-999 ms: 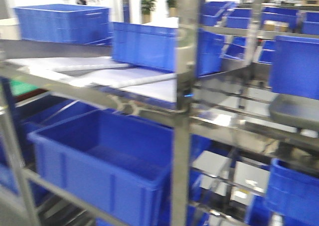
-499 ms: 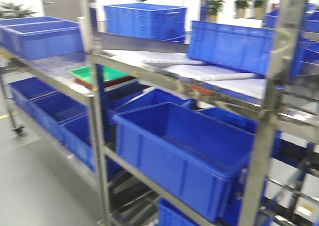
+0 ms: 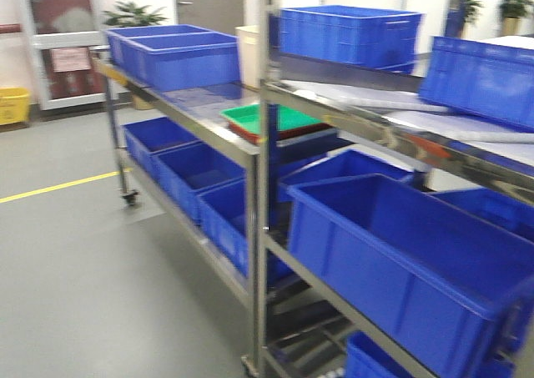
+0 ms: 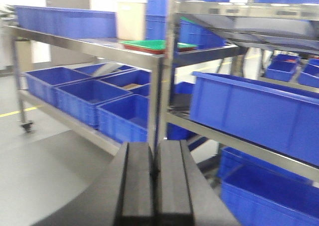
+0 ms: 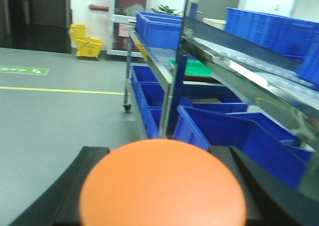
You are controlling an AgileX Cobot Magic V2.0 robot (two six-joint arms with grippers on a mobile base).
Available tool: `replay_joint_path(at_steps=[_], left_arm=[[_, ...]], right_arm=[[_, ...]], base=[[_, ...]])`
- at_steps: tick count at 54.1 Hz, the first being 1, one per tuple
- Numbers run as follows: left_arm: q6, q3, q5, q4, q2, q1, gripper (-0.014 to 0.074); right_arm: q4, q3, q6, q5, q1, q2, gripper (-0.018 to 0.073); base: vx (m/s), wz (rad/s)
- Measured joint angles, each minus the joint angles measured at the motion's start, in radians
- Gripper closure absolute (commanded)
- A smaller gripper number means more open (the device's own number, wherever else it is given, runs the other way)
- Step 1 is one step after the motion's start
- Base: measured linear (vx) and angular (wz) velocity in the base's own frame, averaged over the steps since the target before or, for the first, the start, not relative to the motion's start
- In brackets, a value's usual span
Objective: Grab orange capacitor from left shelf to right conveyor
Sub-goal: 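Drive the base away from the shelf toward the green conveyor, holding the cylinder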
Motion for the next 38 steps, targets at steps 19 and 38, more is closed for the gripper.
replay_joint_path(at_steps=[19,38], left_arm=[[0.0,0.0,0.0,0.0,0.0,0.0,0.0603],[0.0,0.0,0.0,0.0,0.0,0.0,0.0603]], right_arm=[[0.0,0.0,0.0,0.0,0.0,0.0,0.0567],[0.0,0.0,0.0,0.0,0.0,0.0,0.0567]], base=[[0.08,0.45],[0.19,0.64]])
